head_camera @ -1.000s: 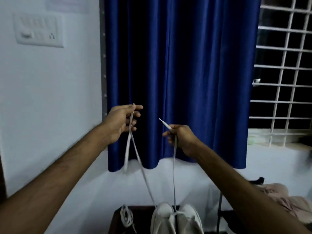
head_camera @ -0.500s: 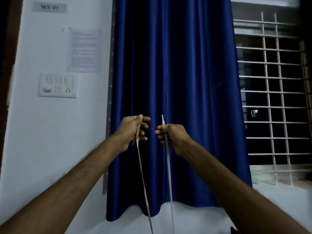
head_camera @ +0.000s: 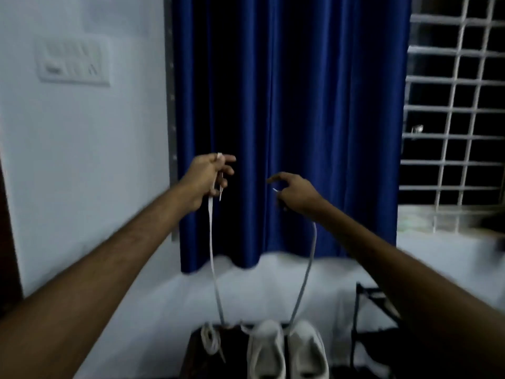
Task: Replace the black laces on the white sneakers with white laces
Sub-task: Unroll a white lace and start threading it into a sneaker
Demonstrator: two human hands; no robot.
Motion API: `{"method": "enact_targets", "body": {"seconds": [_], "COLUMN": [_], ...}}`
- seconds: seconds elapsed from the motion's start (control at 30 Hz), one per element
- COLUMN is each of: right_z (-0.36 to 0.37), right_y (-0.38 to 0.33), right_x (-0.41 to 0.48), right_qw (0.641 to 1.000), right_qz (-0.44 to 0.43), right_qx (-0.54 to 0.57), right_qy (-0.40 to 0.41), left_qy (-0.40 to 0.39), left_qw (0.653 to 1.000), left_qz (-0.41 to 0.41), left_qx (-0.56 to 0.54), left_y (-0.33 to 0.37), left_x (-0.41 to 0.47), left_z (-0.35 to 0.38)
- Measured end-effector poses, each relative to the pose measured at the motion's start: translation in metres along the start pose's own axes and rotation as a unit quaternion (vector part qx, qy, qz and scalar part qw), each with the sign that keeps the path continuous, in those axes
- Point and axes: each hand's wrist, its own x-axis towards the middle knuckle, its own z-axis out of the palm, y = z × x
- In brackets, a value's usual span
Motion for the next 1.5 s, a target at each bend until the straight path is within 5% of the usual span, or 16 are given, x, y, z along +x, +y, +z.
{"method": "enact_targets", "body": {"seconds": [0.07,0.23,0.6,1.1,1.17,1.3,1.4,1.5], "right_z": [0.041,0.147,0.198,0.189,0.188,0.153,0.109,0.063], "right_y": [0.053,0.181,0.236,0.245,0.234,0.181,0.118,0.054], "right_x": [-0.022,-0.090,-0.120,-0.110,-0.106,-0.066,-0.036,-0.012], "right_qw": [0.982,0.918,0.916,0.881,0.883,0.960,0.995,0.981], "right_qz": [0.022,0.121,0.113,-0.014,-0.019,-0.021,-0.011,0.033], "right_qx": [-0.155,-0.238,-0.266,-0.250,-0.259,-0.157,-0.010,0.189], "right_qy": [-0.106,-0.292,-0.279,-0.401,-0.390,-0.229,-0.095,-0.027], "left_qy": [0.009,-0.001,-0.029,-0.048,-0.060,-0.047,-0.012,-0.006], "left_qw": [0.999,0.992,0.984,0.985,0.984,0.983,0.984,0.989], "left_qz": [-0.044,-0.122,-0.167,-0.158,-0.158,-0.157,-0.142,-0.102], "left_qx": [-0.008,-0.019,-0.059,-0.057,-0.057,-0.080,-0.111,-0.109], "left_y": [-0.041,-0.120,-0.176,-0.187,-0.187,-0.168,-0.142,-0.105], "left_x": [-0.018,-0.049,-0.070,-0.073,-0.076,-0.073,-0.062,-0.046], "left_z": [-0.001,0.004,0.033,0.030,0.031,0.027,0.021,0.017]}}
